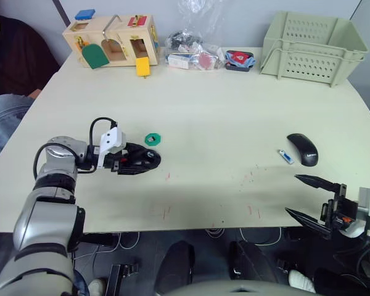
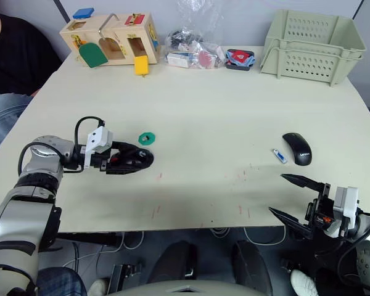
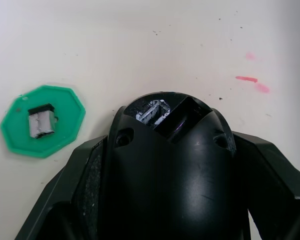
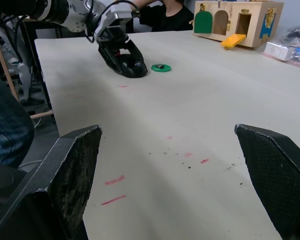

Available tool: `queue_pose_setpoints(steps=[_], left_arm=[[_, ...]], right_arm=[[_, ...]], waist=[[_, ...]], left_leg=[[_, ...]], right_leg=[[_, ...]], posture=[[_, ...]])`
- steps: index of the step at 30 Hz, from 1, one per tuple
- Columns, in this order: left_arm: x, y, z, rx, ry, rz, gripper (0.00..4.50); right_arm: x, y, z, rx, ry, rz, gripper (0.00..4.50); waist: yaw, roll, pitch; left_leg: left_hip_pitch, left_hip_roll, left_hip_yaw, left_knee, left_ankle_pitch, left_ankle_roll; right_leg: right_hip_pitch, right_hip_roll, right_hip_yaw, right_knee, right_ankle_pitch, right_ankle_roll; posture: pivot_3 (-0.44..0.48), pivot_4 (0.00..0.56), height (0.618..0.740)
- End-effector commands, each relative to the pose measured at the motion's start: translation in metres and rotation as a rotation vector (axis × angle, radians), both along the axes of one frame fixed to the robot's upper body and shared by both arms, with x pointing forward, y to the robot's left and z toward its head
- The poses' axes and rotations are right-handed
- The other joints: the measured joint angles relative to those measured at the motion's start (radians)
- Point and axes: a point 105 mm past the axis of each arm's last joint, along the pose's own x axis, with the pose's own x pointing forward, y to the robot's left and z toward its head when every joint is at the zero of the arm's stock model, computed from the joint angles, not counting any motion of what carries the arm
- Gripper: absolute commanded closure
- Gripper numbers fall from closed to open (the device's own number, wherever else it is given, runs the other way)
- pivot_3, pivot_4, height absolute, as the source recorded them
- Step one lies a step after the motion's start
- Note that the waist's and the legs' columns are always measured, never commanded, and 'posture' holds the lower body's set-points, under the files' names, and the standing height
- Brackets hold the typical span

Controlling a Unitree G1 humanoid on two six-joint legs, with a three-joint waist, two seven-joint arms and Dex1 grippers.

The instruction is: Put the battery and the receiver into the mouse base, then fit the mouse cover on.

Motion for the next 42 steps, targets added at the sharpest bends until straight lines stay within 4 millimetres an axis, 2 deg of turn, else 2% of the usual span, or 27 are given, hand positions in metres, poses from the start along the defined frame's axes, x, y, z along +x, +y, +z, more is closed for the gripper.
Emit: queue_pose_setpoints(steps=[1, 6, 12, 18, 23, 26, 29, 33, 39, 42], left_arm=[[-0.005, 0.0, 0.01, -0.002, -0.004, -0.046, 1.36], [-0.008, 0.0, 0.011, -0.007, 0.005, -0.054, 1.36], [-0.014, -0.018, 0.024, -0.031, -0.01, -0.142, 1.36], [-0.031, -0.059, 0.039, -0.077, 0.009, -0.24, 1.36], [-0.044, -0.095, 0.038, -0.069, -0.015, -0.237, 1.36], [-0.051, -0.122, 0.03, -0.054, -0.047, -0.232, 1.36], [-0.053, -0.143, 0.017, 0.033, -0.092, -0.231, 1.36], [-0.053, -0.165, 0.013, 0.02, -0.098, -0.234, 1.36], [-0.053, -0.193, -0.011, 0.06, -0.085, -0.266, 1.36], [-0.058, -0.208, -0.029, 0.069, -0.048, -0.286, 1.36]], right_arm=[[-0.001, 0.003, 0.005, 0.0, -0.034, 0.018, 0.0], [0.0, 0.005, 0.004, 0.007, -0.032, 0.031, 0.0], [0.0, 0.005, 0.004, 0.009, -0.035, 0.036, 0.0], [-0.001, 0.003, 0.007, 0.003, -0.033, 0.047, 0.0], [-0.001, 0.002, 0.011, -0.005, -0.035, 0.06, 0.0], [0.0, 0.003, 0.015, -0.009, -0.039, 0.072, 0.0], [0.0, 0.003, 0.017, -0.015, -0.034, 0.084, 0.0], [0.0, 0.002, 0.018, -0.02, -0.028, 0.091, 0.0], [-0.001, -0.001, 0.021, -0.034, -0.022, 0.1, 0.0], [-0.001, -0.002, 0.023, -0.039, -0.02, 0.099, 0.0]], waist=[[0.0, 0.0, 0.0], [0.0, 0.0, 0.0], [0.001, 0.0, 0.0], [0.001, 0.0, 0.0], [0.001, 0.0, 0.0], [0.002, 0.001, 0.0], [0.003, 0.001, 0.0], [0.002, 0.001, 0.0], [0.002, 0.001, 0.0], [0.002, 0.002, 0.0]], left_leg=[[0.0, 0.0, 0.0, 0.0, 0.0, 0.0], [0.0, 0.0, 0.0, 0.0, 0.0, 0.0], [0.0, 0.0, 0.0, 0.001, 0.0, 0.0], [0.0, 0.0, 0.0, 0.001, 0.0, 0.0], [0.0, 0.0, -0.001, 0.001, 0.0, 0.0], [0.001, 0.0, -0.002, 0.001, 0.0, 0.0], [0.001, 0.0, -0.004, 0.001, 0.0, 0.0], [0.002, -0.001, -0.004, 0.001, 0.0, 0.0], [0.002, -0.001, -0.004, 0.001, 0.0, 0.0], [0.002, -0.001, -0.004, 0.001, 0.0, 0.0]], right_leg=[[0.0, 0.0, 0.0, 0.0, 0.0, 0.0], [0.0, 0.0, 0.0, 0.0, 0.0, 0.0], [0.0, 0.0, 0.0, 0.0, 0.0, 0.0], [0.0, 0.0, 0.0, 0.0, 0.0, 0.0], [0.0, 0.0, 0.001, 0.0, 0.0, 0.0], [0.001, 0.0, 0.001, 0.0, 0.0, 0.0], [0.002, 0.0, 0.001, 0.0, 0.0, 0.0], [0.003, 0.001, 0.0, 0.0, 0.0, 0.0], [0.003, 0.001, 0.0, -0.001, 0.0, 0.0], [0.003, 0.001, 0.0, -0.001, 0.0, 0.0]], posture=[[0.0, 0.15, 0.74], [0.0, 0.15, 0.74], [0.0, 0.15, 0.74], [0.0, 0.15, 0.74], [0.0, 0.15, 0.74], [0.0, 0.15, 0.74], [0.0, 0.15, 0.74], [0.0, 0.15, 0.74], [0.0, 0.15, 0.74], [0.0, 0.15, 0.74]])
